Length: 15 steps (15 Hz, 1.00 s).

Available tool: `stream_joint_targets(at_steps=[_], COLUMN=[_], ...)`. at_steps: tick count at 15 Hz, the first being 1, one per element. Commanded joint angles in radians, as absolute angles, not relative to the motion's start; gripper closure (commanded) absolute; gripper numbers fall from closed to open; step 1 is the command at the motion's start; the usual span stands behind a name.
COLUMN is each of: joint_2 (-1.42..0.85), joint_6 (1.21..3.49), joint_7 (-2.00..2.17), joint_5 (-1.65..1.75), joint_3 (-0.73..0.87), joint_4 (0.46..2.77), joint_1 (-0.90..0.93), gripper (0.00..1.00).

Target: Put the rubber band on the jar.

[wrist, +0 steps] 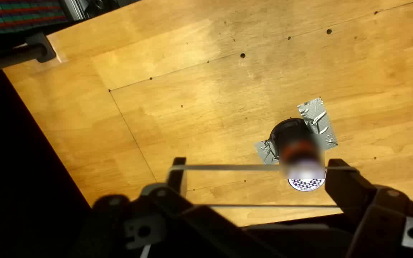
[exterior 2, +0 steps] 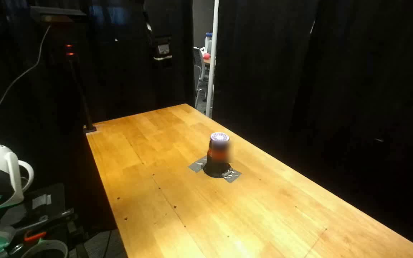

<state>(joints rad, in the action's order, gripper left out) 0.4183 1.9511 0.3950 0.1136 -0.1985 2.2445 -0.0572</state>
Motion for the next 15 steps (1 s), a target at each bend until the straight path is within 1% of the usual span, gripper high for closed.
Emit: stream_joint_targets(at_steps=[1,5,11,15], joint_2=[0.416,0.398,0.133,-0.035], joint_6=[1.948,1.956,1.954,2.089], joint_7=[0.402,0.398,0.303,0.41], joint_5=[0.122,0.106,-0.04,0.047], joint_3=[-0.181,-0.18,-0.171,-0.178], joint_4=[2.238,2.219,2.069,1.992], joint_1=[-0.036,-0.03,0.044,0.067], gripper=[0.0,0.0,0.0,0.0])
